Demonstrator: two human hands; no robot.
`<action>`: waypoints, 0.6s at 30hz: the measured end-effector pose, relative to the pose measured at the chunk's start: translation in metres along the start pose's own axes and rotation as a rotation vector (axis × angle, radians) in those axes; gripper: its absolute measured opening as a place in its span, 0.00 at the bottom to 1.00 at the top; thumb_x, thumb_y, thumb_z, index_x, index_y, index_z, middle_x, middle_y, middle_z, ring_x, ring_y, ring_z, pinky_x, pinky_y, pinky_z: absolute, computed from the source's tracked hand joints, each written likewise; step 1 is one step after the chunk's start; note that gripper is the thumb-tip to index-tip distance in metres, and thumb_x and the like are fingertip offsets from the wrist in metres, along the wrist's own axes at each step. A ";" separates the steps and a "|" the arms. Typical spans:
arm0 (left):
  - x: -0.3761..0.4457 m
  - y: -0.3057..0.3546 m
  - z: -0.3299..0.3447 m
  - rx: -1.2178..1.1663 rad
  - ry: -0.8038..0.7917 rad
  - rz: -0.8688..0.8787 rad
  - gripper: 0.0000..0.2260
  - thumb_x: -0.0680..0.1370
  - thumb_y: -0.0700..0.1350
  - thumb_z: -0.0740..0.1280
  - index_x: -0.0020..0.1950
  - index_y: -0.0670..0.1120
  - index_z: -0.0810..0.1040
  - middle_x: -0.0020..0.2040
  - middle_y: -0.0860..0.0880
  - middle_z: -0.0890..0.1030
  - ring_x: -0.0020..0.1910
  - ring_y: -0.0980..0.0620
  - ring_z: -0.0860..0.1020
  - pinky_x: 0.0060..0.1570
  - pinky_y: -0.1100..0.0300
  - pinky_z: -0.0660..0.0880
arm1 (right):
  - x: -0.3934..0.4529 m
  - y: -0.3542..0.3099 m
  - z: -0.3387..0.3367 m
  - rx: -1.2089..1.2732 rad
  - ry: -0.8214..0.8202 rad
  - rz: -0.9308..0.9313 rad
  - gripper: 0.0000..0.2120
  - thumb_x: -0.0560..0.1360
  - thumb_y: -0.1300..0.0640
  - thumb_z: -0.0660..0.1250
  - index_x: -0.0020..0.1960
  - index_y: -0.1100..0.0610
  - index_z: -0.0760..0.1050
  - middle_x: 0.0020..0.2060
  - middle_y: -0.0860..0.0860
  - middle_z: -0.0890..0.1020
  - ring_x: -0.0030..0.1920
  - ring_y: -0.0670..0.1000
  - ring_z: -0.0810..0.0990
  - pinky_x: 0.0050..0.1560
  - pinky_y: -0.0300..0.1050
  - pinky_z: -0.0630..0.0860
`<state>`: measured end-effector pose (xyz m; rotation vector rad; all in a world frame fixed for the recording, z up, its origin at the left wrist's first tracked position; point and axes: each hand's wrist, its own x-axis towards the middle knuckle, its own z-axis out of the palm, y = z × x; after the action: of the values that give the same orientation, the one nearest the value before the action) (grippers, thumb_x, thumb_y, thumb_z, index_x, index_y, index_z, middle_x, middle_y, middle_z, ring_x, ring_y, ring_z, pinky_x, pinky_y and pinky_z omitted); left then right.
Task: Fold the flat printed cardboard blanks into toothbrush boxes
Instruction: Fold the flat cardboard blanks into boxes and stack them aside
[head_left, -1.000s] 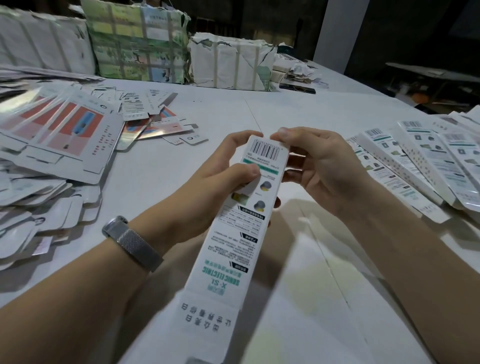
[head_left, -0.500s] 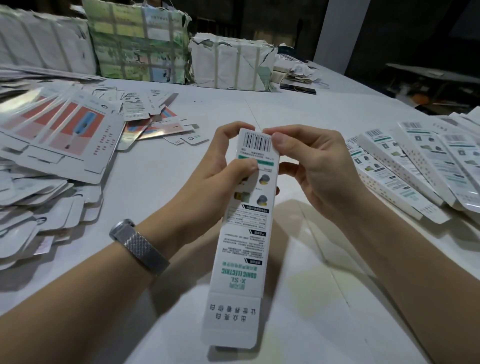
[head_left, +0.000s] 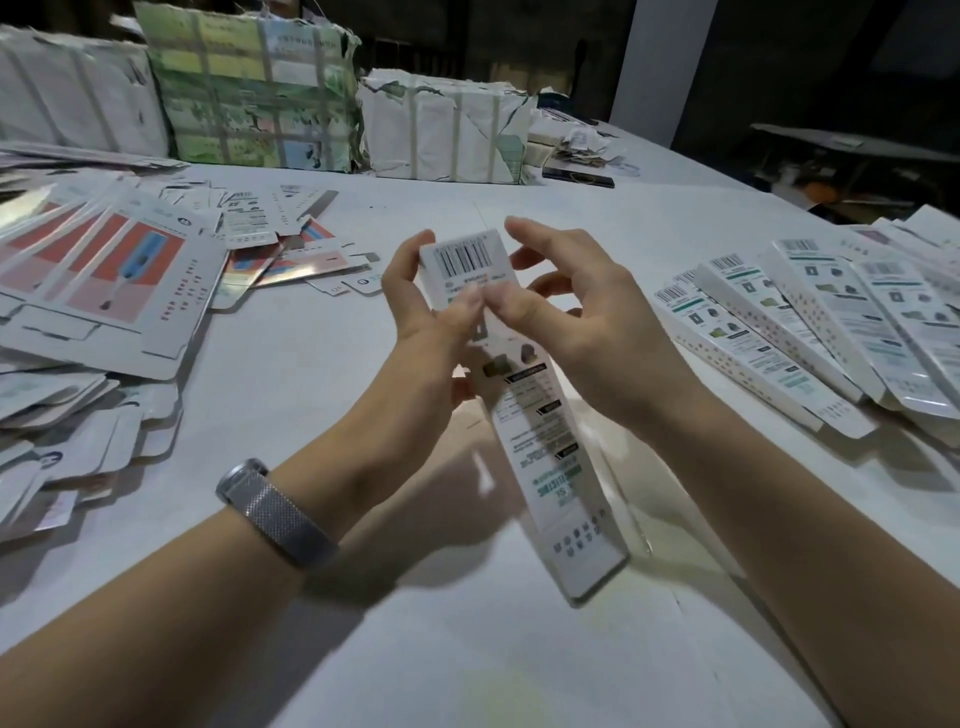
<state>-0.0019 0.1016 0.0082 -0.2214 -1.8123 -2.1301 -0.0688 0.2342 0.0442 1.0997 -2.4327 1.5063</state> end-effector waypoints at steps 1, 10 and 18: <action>0.001 0.001 0.002 0.032 0.033 0.047 0.28 0.79 0.51 0.58 0.75 0.59 0.48 0.64 0.49 0.80 0.62 0.44 0.80 0.52 0.55 0.79 | -0.001 -0.003 -0.002 -0.044 -0.043 -0.007 0.34 0.70 0.42 0.69 0.74 0.48 0.68 0.56 0.43 0.74 0.52 0.38 0.76 0.45 0.29 0.74; 0.001 -0.001 0.000 -0.028 0.059 -0.013 0.27 0.66 0.55 0.68 0.57 0.82 0.65 0.70 0.62 0.68 0.73 0.55 0.66 0.68 0.42 0.65 | 0.006 -0.014 -0.046 -0.282 0.077 0.085 0.38 0.67 0.51 0.76 0.74 0.47 0.66 0.55 0.46 0.76 0.51 0.45 0.79 0.47 0.42 0.79; 0.011 -0.023 -0.025 0.062 0.055 0.004 0.22 0.62 0.60 0.70 0.56 0.70 0.78 0.59 0.58 0.82 0.61 0.54 0.79 0.49 0.45 0.75 | 0.016 0.059 -0.159 -0.830 0.355 0.588 0.19 0.72 0.56 0.68 0.63 0.53 0.77 0.52 0.51 0.76 0.61 0.57 0.74 0.52 0.49 0.72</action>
<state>-0.0182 0.0787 -0.0138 -0.1497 -1.8425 -2.0533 -0.1626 0.3689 0.0881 -0.0354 -2.7513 0.5090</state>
